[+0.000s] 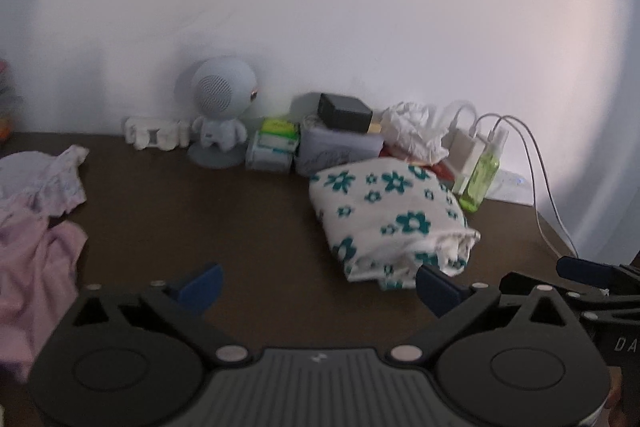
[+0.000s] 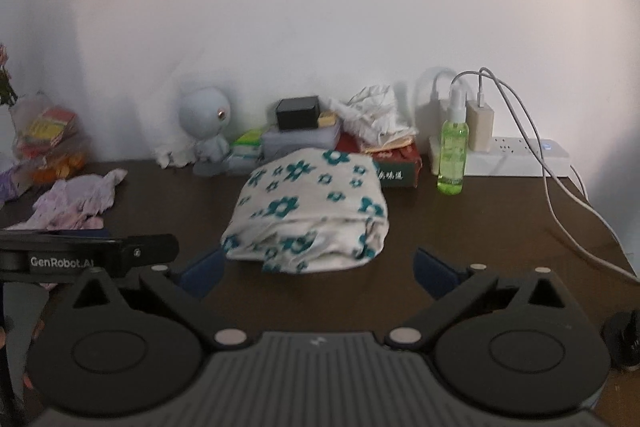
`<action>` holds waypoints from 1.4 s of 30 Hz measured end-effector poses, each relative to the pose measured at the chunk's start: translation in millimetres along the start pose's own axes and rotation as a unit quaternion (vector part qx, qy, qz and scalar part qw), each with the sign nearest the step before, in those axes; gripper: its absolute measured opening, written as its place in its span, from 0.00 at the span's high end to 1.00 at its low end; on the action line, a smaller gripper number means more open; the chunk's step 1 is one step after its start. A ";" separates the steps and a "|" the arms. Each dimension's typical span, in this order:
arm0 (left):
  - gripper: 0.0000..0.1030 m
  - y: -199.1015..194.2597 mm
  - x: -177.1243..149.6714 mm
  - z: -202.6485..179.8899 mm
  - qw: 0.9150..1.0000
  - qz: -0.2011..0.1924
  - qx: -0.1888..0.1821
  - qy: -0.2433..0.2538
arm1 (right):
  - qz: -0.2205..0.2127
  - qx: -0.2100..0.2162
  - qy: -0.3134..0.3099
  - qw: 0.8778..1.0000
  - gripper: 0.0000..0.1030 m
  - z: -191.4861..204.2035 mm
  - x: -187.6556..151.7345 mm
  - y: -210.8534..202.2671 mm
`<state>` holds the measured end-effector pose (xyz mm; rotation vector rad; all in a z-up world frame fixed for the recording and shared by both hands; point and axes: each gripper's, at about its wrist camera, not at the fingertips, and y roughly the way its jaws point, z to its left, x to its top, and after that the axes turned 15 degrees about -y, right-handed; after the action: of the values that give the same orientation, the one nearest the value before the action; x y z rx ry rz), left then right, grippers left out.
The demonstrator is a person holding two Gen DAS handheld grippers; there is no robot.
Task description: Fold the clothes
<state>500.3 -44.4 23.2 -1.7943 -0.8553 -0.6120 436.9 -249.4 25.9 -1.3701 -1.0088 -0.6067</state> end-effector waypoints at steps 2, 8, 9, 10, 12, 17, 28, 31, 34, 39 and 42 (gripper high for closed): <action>0.00 -10.0 -5.3 1.7 1.000 0.001 0.009 0.008 | 0.006 0.000 -0.005 1.000 0.00 7.8 -1.6 -7.7; 0.00 -42.4 -20.9 5.2 1.000 0.005 0.019 0.018 | 0.020 -0.005 -0.016 1.000 0.00 26.7 -3.8 -35.1; 0.00 -47.7 -23.4 6.1 1.000 0.008 0.018 0.018 | 0.020 -0.005 -0.016 1.000 0.00 28.7 -3.9 -39.3; 0.00 -52.7 -25.7 6.6 1.000 0.008 0.018 0.018 | 0.021 -0.006 -0.015 1.000 0.00 30.8 -4.3 -44.3; 0.00 -64.2 -30.9 7.5 1.000 0.005 0.019 0.016 | 0.021 -0.007 -0.016 1.000 0.00 35.5 -5.4 -55.6; 0.00 -92.6 -43.5 11.2 1.000 0.004 0.019 0.013 | 0.019 -0.009 -0.016 1.000 0.00 46.8 -9.6 -81.2; 0.00 -143.0 -77.6 14.1 0.999 0.010 0.022 0.028 | 0.017 -0.006 0.003 1.000 0.00 65.5 -33.6 -129.7; 0.00 -156.5 -86.1 12.1 0.999 0.008 0.021 0.034 | 0.019 -0.005 0.003 1.000 0.00 70.5 -39.6 -141.0; 0.00 -169.8 -94.1 9.5 0.999 0.006 0.020 0.039 | 0.018 -0.005 0.001 1.000 0.00 76.6 -45.4 -155.3; 0.00 -195.9 -108.6 6.9 0.999 -0.003 0.010 0.035 | 0.012 0.010 0.010 1.000 0.00 84.3 -55.3 -183.4; 0.00 -212.2 -119.0 5.5 0.999 -0.006 0.007 0.037 | 0.005 0.009 0.013 1.000 0.00 90.2 -62.2 -202.4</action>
<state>260.2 -21.4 55.2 -1.7453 -0.8184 -0.6733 214.8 -204.8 66.6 -1.3473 -0.9831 -0.6043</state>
